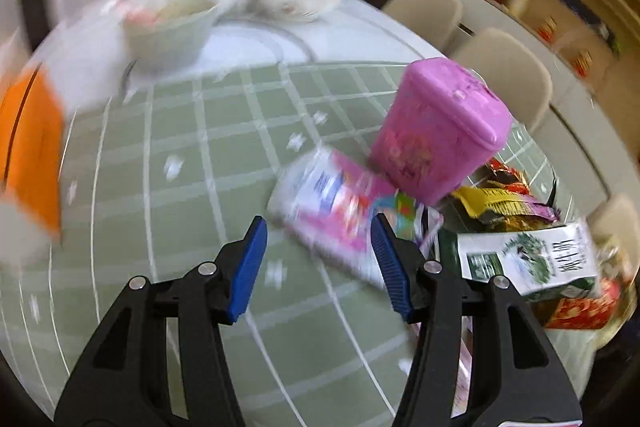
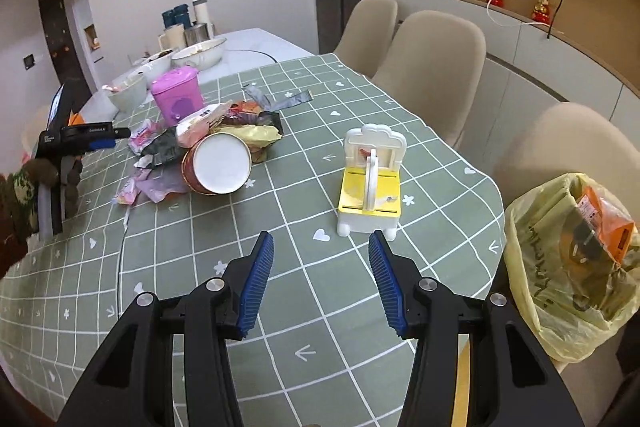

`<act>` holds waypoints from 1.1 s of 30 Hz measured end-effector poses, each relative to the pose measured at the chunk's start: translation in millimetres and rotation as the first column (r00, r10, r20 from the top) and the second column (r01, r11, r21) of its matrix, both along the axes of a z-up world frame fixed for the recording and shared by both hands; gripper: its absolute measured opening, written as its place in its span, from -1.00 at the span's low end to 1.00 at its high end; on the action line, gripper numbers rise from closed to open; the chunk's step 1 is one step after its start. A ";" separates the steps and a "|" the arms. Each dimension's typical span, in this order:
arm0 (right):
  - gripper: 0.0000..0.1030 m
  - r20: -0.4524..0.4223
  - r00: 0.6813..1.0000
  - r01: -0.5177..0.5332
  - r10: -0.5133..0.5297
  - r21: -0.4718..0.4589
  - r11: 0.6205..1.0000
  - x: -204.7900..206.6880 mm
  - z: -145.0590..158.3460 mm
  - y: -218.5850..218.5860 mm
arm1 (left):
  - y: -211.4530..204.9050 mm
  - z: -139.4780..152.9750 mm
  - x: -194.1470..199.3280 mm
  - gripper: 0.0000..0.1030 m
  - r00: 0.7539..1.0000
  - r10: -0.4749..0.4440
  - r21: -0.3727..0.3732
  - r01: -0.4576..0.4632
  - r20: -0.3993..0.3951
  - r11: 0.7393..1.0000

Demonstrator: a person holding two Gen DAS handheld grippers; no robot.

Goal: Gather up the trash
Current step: 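Move both tools back over the trash on the table, then grasp the pink-white wrapper with the left tool while the right tool grasps the pink candy stick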

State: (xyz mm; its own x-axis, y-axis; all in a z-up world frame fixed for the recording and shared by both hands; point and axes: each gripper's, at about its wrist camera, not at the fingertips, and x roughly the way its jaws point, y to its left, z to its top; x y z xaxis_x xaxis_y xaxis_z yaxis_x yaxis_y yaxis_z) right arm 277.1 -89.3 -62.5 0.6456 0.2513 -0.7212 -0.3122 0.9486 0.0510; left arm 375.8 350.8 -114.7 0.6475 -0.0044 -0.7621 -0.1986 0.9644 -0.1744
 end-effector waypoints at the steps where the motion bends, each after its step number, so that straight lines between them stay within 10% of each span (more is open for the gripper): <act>1: -0.09 0.003 1.000 0.003 -0.003 -0.009 1.000 0.9 -0.4 2.1 | 1.3 1.1 7.8 0.00 1.000 -0.021 0.010 0.021 0.006 1.000; 10: -0.09 -0.010 1.000 0.024 -0.024 -0.059 0.998 17.8 -1.9 13.6 | 10.3 -18.7 72.5 0.00 0.988 -0.127 -0.044 0.123 -0.087 0.991; 27: -0.09 -0.052 0.975 -0.222 0.217 -0.136 0.966 64.8 -20.7 71.5 | -76.3 -13.0 -55.7 0.00 0.918 -0.385 -0.274 0.348 -0.095 0.897; 33: -0.08 -0.112 0.976 -0.190 0.186 -0.029 0.981 54.4 -21.0 55.6 | -83.0 4.9 -72.0 0.00 0.887 -0.459 -0.229 0.439 -0.041 0.869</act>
